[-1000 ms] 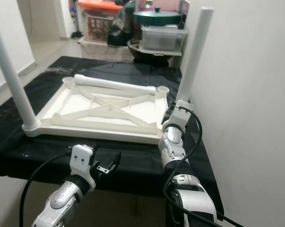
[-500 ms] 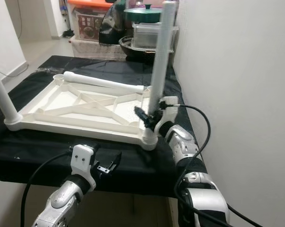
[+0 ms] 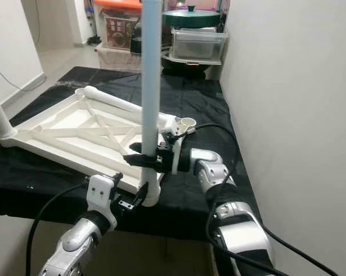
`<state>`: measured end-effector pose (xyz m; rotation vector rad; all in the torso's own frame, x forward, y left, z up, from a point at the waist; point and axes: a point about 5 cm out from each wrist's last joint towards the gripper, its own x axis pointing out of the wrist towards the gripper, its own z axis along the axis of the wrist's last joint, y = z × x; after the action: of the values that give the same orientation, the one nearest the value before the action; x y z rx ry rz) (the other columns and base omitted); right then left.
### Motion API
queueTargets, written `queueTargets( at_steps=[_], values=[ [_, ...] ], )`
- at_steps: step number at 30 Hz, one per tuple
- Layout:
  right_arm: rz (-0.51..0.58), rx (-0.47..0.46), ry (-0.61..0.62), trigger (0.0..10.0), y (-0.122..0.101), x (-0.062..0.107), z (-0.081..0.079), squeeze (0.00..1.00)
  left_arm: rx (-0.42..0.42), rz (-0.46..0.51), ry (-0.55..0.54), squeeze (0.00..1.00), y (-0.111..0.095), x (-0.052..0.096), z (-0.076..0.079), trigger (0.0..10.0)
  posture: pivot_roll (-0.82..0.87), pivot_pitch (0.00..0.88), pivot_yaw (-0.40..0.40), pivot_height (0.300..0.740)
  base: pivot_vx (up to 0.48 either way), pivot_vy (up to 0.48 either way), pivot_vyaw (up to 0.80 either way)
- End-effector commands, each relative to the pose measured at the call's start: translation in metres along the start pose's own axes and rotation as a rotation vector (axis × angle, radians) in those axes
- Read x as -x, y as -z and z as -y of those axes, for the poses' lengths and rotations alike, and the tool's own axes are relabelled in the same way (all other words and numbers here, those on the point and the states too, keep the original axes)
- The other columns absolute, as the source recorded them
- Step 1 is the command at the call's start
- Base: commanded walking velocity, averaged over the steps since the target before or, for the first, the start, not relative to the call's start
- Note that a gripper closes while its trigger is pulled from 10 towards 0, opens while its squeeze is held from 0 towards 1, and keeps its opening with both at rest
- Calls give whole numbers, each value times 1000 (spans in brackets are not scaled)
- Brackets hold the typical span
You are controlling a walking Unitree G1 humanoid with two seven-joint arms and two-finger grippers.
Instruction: Building children table
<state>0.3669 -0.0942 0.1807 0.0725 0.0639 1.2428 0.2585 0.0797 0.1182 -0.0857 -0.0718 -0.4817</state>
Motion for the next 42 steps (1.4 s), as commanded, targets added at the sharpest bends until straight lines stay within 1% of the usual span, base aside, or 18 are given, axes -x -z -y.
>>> queueTargets(
  at_steps=[1, 5, 8, 9, 11, 19, 20, 21, 22, 23, 24, 26, 27, 28, 35, 37, 40, 42],
  values=[
    [-14, -6, 371, 0, 4, 3, 21, 0, 3, -4, 2, 0, 2, 0, 0, 10000, 120, 0, -55, 740, 0, 0, 0],
    [-27, -33, 606, 0, 8, 12, 34, 0, 2, -6, 3, 0, 2, 0, 0, 10000, 121, 0, -52, 740, 0, 0, 0],
    [-39, -92, 1131, 0, 15, 51, 56, 0, 2, -8, 3, 0, 2, 0, -1, 10000, 115, 0, -47, 740, 0, 0, 0],
    [-39, -92, 1131, 0, 15, 51, 56, 0, 2, -8, 3, 0, 2, 0, -1, 10000, 115, 0, -47, 740, 0, 0, 0],
    [-25, -123, 1435, 0, 22, 77, 60, 0, 2, -10, 6, 0, 3, -1, -1, 10000, 115, 0, -48, 740, 0, 0, 0],
    [26, -217, 1599, 0, 41, 66, 47, 0, -1, -11, 6, 0, 3, -1, 0, 10000, 121, 0, -53, 740, 0, 0, 0],
    [47, -237, 1579, 10000, 43, 55, 43, 0, -1, -11, 6, 0, 4, -1, 0, 10000, 121, 0, -57, 740, 0, 0, 0],
    [47, -237, 1579, 10000, 43, 55, 43, 0, -1, -11, 6, 0, 4, -1, 0, 10000, 121, 0, -57, 740, 0, 0, 0],
    [84, -218, 1527, 10000, 40, 45, 41, 478, -2, -11, 7, 0, 4, -1, 1, 10000, 123, 0, -60, 740, 0, 0, 0],
    [84, -218, 1527, 10000, 40, 45, 41, 478, -2, -11, 7, 0, 4, -1, 1, 10000, 123, 0, -60, 740, 0, 0, 0],
    [142, -155, 1440, 10000, 31, 36, 39, 1000, -3, -12, 8, 0, 5, 0, 1, 10000, 125, 0, -66, 740, 0, 0, 0],
    [142, -155, 1440, 10000, 31, 36, 39, 1000, -3, -12, 8, 0, 5, 0, 1, 10000, 125, 0, -66, 740, 0, 0, 0],
    [192, -115, 1365, 10000, 24, 32, 39, 894, -3, -13, 9, 0, 6, 0, 2, 10000, 124, 0, -68, 740, 0, 0, 0],
    [239, -76, 1273, 10000, 16, 31, 39, 0, -2, -15, 11, 0, 7, 0, 2, 10000, 120, 0, -65, 740, 0, 0, 0],
    [217, -66, 880, 10000, 6, 42, 42, 0, -2, -19, 15, 0, 10, 1, 3, 10000, 114, 0, -62, 740, 0, 0, 0],
    [217, -66, 880, 10000, 6, 42, 42, 0, -2, -19, 15, 0, 10, 1, 3, 10000, 114, 0, -62, 740, 0, 0, 0],
    [102, -71, 457, 10000, 8, 38, 29, 0, -1, -19, 29, 0, 12, 2, 5, 10000, 112, 0, -56, 740, 0, 0, 0],
    [102, -71, 457, 10000, 8, 38, 29, 0, -1, -19, 29, 0, 12, 2, 5, 10000, 112, 0, -56, 740, 0, 0, 0]
  ],
)
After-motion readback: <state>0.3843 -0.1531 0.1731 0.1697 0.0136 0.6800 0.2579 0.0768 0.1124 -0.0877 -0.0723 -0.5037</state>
